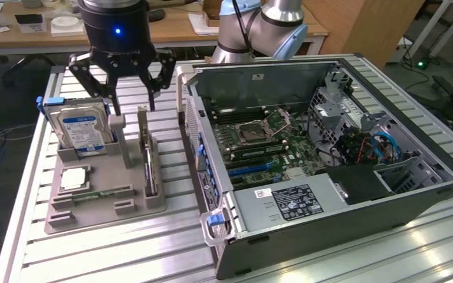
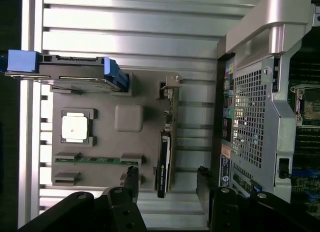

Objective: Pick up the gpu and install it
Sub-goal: 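Pick up the gpu and move the gpu toward the slot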

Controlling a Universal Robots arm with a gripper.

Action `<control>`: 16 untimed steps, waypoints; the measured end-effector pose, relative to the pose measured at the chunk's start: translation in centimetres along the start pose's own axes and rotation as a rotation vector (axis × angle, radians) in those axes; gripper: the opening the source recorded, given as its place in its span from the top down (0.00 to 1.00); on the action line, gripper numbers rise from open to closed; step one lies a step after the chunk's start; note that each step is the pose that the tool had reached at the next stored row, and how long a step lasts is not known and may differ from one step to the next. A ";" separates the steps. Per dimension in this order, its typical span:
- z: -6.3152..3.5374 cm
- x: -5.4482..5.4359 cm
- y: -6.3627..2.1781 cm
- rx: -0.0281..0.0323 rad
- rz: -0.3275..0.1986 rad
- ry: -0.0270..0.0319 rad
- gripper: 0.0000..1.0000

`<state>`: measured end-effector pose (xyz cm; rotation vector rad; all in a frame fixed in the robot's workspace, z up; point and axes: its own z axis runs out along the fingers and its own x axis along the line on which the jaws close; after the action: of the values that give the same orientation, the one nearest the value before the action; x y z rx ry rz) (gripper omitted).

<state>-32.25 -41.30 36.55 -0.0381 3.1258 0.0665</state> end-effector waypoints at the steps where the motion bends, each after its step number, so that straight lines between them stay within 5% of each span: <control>1: 0.05 0.0 -0.01 0.0001 0.000 0.0000 0.41; 16: 0.80 0.0 -0.13 0.0001 0.000 0.0001 0.41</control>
<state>-32.26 -41.40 35.74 -0.0381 3.1258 0.0663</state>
